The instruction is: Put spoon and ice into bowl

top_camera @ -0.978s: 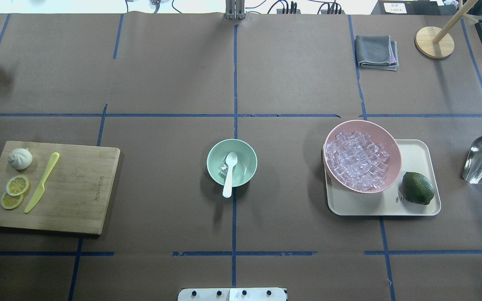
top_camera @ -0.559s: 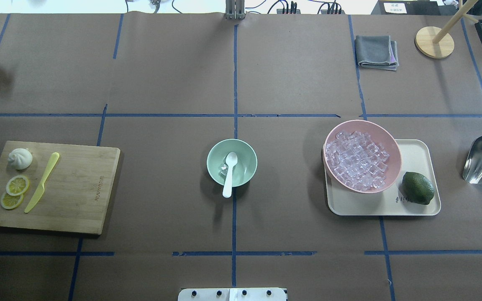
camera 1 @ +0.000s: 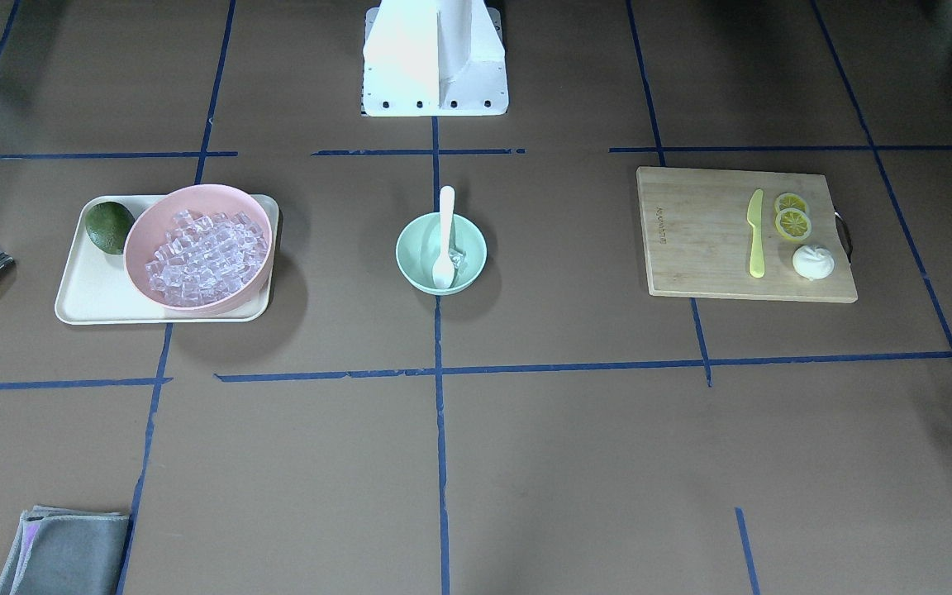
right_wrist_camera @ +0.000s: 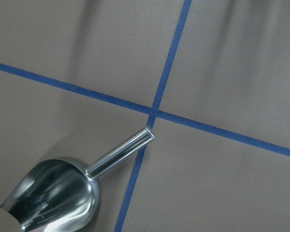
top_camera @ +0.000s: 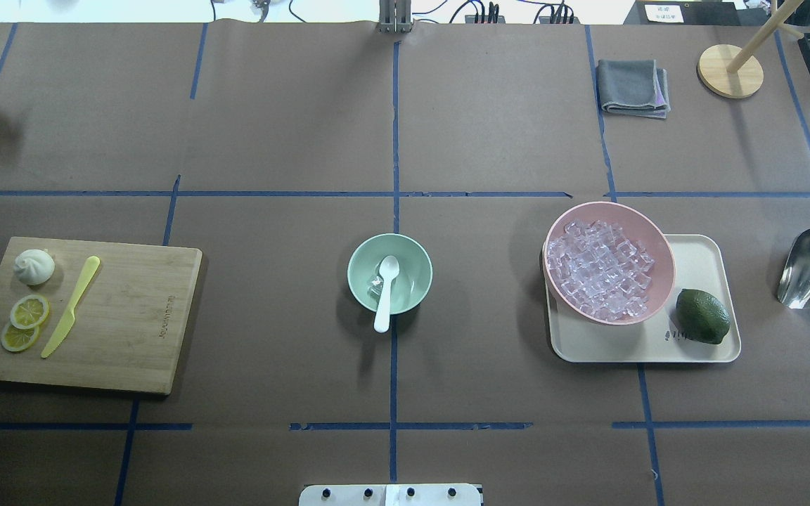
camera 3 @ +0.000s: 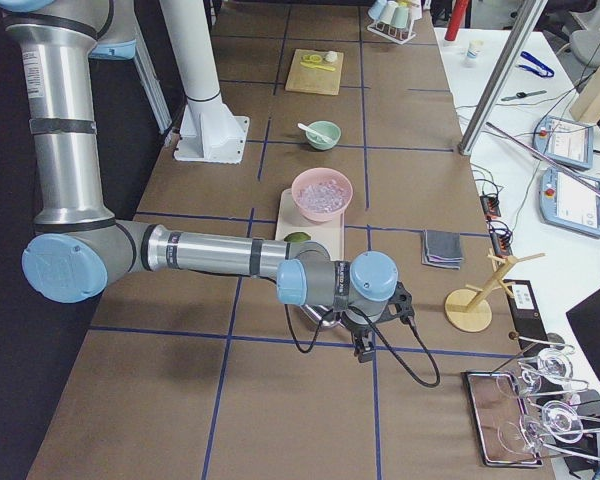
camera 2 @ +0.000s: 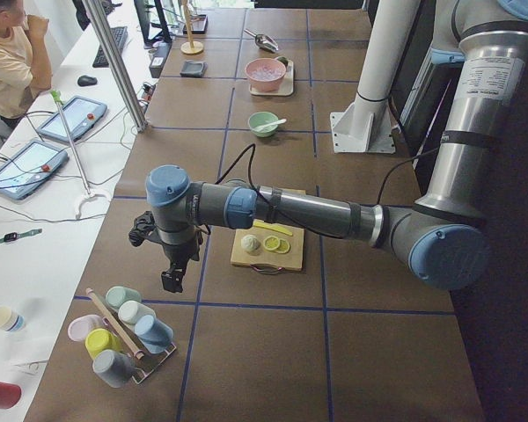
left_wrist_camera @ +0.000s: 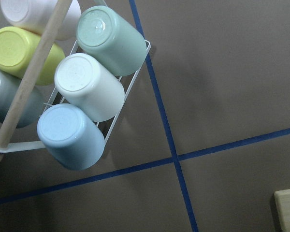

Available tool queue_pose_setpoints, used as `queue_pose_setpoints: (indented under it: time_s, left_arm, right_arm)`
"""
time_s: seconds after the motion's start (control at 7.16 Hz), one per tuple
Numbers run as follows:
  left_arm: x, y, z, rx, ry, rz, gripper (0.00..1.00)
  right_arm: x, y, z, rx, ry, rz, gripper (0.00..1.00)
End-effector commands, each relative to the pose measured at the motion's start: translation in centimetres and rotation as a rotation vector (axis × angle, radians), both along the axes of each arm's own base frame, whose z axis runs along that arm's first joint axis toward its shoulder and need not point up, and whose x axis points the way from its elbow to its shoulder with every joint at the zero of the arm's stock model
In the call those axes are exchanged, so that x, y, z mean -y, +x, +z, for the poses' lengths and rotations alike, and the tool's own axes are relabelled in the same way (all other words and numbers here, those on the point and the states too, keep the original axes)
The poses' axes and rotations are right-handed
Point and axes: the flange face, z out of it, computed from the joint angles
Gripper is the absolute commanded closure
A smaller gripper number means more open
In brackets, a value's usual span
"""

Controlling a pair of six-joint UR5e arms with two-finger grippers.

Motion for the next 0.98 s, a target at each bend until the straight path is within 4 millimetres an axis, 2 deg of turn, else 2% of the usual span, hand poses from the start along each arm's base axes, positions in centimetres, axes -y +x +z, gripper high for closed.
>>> queue_pose_setpoints:
  time_s: [0.0, 0.14, 0.28, 0.42, 0.56, 0.7, 0.84]
  left_arm:
    - [-3.6, 0.4, -0.5, -0.074, -0.026, -0.031, 0.0]
    - [-5.3, 0.4, 0.1, -0.084, -0.049, -0.036, 0.0]
    - [-5.9, 0.4, 1.5, -0.084, -0.106, -0.04, 0.0]
    - [-6.4, 0.7, 1.4, -0.084, -0.184, -0.039, 0.0]
    - [-6.9, 1.0, 1.8, -0.082, -0.24, -0.033, 0.0]
    - [-7.6, 1.1, 2.8, -0.082, -0.236, -0.023, 0.0]
    - [-7.5, 1.1, 2.3, -0.086, -0.19, -0.021, 0.0]
  right_arm:
    - [0.6, -0.1, 0.1, -0.001, 0.003, -0.004, 0.0]
    - [0.7, -0.2, 0.0, -0.006, 0.0, -0.006, 0.0]
    - [0.9, -0.3, -0.6, 0.011, 0.007, -0.006, 0.0]
    - [1.1, -0.7, -1.2, 0.013, 0.009, -0.007, 0.0]
    - [2.2, -1.7, -2.2, 0.015, 0.014, -0.022, 0.0]
    - [2.4, -1.8, -3.3, 0.02, -0.01, -0.021, 0.0]
    - [2.1, -2.0, -4.4, 0.018, -0.031, -0.023, 0.0]
